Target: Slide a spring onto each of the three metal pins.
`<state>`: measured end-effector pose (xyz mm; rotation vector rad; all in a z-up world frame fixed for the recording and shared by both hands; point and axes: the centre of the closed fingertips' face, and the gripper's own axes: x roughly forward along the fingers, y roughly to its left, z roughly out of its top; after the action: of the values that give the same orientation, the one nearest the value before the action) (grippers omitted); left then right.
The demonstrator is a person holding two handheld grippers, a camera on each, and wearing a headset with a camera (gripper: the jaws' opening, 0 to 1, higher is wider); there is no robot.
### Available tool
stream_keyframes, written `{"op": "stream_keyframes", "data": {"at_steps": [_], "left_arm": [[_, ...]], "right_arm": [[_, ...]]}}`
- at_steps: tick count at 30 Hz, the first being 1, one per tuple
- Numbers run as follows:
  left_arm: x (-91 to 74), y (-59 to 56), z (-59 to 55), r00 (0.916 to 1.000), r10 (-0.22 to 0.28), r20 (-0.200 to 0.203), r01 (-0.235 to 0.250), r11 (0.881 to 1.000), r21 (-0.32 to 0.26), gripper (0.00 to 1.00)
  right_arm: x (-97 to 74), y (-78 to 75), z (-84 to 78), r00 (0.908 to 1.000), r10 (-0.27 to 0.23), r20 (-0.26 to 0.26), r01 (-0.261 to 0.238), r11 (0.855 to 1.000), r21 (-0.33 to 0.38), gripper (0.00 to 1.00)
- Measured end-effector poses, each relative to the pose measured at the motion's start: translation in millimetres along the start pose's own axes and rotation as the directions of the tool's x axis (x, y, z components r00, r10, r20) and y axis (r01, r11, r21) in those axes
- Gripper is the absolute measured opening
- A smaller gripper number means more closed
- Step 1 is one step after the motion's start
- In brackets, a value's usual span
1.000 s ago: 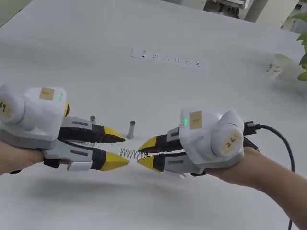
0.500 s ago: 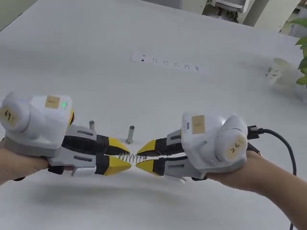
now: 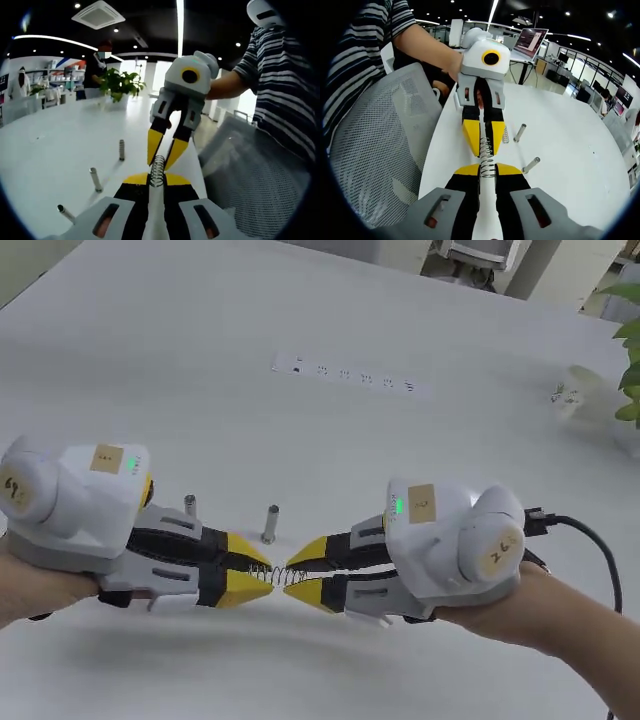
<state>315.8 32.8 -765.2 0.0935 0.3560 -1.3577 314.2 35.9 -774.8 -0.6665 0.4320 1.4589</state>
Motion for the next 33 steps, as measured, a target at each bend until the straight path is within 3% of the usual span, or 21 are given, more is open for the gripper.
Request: {"op": "stream_keyframes", "data": {"at_steps": [6,16,24,33], "left_arm": [[1.9,-4.4,-1.4,0.9996,-0.021,-0.017,0.021,1.0,0.008,0.02],[2.4,-4.5,-4.2,0.9993,-0.022,-0.029,0.023,1.0,0.004,0.02],[1.8,-2.5,-7.5,0.999,-0.015,-0.042,0.015,1.0,-0.001,0.02],[2.0,-1.8,-11.8,0.9982,-0.012,-0.058,0.012,1.0,0.003,0.02]], "right_arm": [[-2.9,3.0,-7.7,0.9999,0.012,-0.009,-0.011,0.999,0.047,0.1],[-4.6,4.3,-11.7,0.9999,0.01,-0.008,-0.009,0.999,0.048,0.08],[-9.5,1.5,-3.5,1.0,0.001,0.0,-0.001,1.0,0.014,0.08],[-12.3,0.5,18.2,0.9994,0.015,0.032,-0.014,1.0,-0.013,0.08]]}}
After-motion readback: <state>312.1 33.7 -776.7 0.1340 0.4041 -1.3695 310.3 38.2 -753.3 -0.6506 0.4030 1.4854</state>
